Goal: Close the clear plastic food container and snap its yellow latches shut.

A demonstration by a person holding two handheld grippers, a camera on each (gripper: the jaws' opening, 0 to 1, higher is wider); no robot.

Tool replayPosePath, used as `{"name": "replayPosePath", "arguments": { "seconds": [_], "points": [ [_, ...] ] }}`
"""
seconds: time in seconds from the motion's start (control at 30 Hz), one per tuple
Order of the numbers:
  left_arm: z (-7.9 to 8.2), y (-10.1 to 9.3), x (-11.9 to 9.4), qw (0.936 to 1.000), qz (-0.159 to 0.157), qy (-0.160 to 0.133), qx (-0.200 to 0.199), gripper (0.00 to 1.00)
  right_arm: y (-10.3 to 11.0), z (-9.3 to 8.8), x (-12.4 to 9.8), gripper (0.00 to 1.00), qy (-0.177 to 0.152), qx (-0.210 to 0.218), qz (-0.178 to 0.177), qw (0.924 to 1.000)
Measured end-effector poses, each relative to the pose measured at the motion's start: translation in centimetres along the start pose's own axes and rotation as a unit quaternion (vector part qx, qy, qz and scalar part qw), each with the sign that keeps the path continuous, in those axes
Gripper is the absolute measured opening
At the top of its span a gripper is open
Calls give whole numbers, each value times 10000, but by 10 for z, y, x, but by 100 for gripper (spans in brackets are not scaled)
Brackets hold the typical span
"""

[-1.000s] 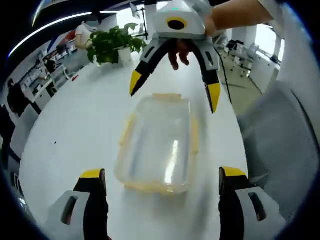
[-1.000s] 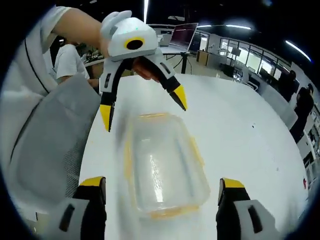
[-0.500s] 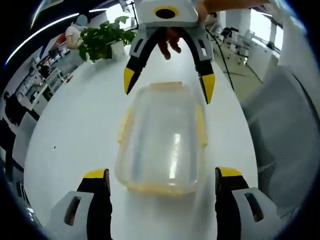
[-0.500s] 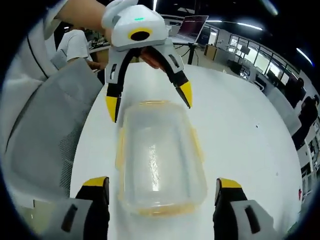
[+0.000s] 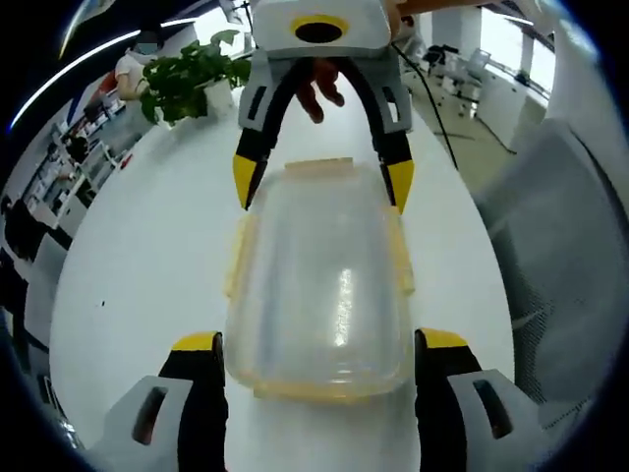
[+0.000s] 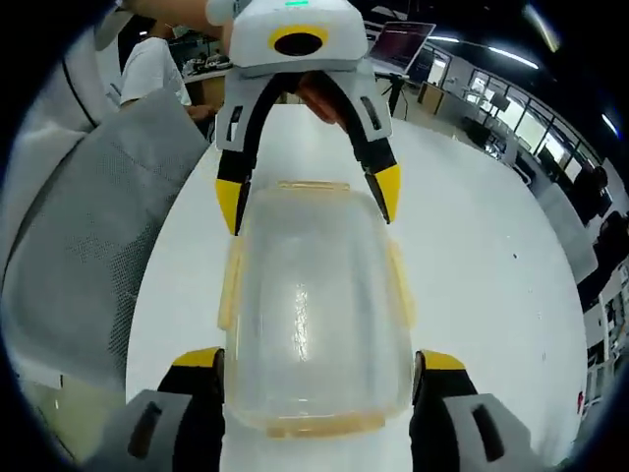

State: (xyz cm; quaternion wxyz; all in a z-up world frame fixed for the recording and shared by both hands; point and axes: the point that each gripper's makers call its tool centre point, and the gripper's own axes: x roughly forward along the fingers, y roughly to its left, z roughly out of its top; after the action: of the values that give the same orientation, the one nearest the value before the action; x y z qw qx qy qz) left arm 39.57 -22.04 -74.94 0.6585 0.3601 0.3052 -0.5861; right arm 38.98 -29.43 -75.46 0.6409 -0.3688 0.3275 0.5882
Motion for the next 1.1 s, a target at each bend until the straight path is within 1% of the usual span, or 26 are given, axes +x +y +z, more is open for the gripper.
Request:
{"name": "replayPosePath", "arguments": {
  "seconds": [0.07,0.2,0.4,0.57,0.77,1.0,1.1],
  "points": [
    [-3,1,2,9999,-3,101,111,77,0,0,0,78,-23,12,-3,10000],
    [-3,1,2,9996,-15,194,181,77,0,0,0,77,-37,35,-28,10000],
    [-6,0,0,9996,-29,204,205,77,2,4,2,77,47,58,-46,10000],
    [-14,-1,-5,9994,-38,251,222,76,4,11,6,77,59,62,-49,10000],
    [-26,-2,-14,9993,-24,303,213,77,5,25,14,77,80,41,-51,9999],
    [-47,-2,-26,9991,-14,374,196,76,8,44,26,77,118,-10,-20,9999],
    [-58,-1,-33,9991,-8,384,179,76,8,53,32,77,123,-20,-22,9999]
  ]
}}
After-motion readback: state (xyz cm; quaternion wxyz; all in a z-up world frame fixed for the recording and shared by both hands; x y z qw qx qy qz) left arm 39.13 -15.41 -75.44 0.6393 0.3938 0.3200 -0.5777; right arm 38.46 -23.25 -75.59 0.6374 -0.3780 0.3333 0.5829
